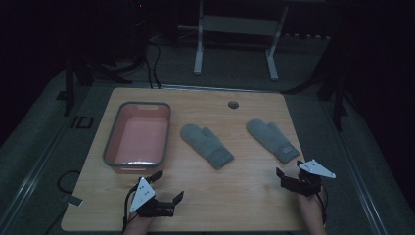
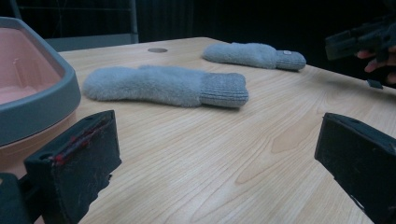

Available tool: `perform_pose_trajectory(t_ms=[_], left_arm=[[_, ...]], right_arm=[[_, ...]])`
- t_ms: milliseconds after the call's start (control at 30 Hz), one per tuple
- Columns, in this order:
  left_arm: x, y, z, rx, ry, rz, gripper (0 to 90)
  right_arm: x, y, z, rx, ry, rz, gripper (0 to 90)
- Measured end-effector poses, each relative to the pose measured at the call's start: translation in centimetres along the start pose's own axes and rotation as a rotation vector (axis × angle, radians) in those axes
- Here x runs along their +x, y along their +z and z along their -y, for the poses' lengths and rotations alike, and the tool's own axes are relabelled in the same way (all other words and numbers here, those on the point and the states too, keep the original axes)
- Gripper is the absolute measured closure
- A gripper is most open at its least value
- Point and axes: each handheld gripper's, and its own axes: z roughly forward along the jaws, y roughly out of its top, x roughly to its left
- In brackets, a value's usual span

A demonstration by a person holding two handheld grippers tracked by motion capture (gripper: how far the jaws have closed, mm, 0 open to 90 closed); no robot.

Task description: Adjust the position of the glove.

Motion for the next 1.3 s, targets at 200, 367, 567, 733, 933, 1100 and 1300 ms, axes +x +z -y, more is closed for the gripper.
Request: perform_pose_trajectory(t_ms=[200,367,567,733,933,1100,1300], left_arm=[[0.0,0.0,0.0,0.002,-0.001,0.003,0.5],[0.0,0.0,0.0,0.005,-0.002,0.007,0.5],[0.1,0.0,0.0,0.008,-0.006,0.01,0.5],[0.1,0.0,0.0,0.009,-0.004,0.013,0.5],[0.0,0.0,0.0,0.017,0.0,0.016,0.5],[0.1,0.0,0.0,0.017,0.0,0.022,0.5],[0.0,0.0,-0.1,0.023,0.006,0.028,0.5]], right_arm=[[0.7,0.4,-2.5,0.05,-0.034,-0.055,10.5],[1.2,1.0,-4.5,0.075,-0.071,-0.09,13.7],[1.8,2.2,-6.4,0.083,-0.083,-0.133,15.6],[2.8,3.7,-7.9,0.128,-0.072,-0.208,13.5],[4.9,5.7,-9.5,0.147,-0.087,-0.257,15.0],[6.4,7.6,-10.8,0.19,-0.136,-0.305,23.4],[8.6,10.1,-12.4,0.222,-0.194,-0.35,24.0]])
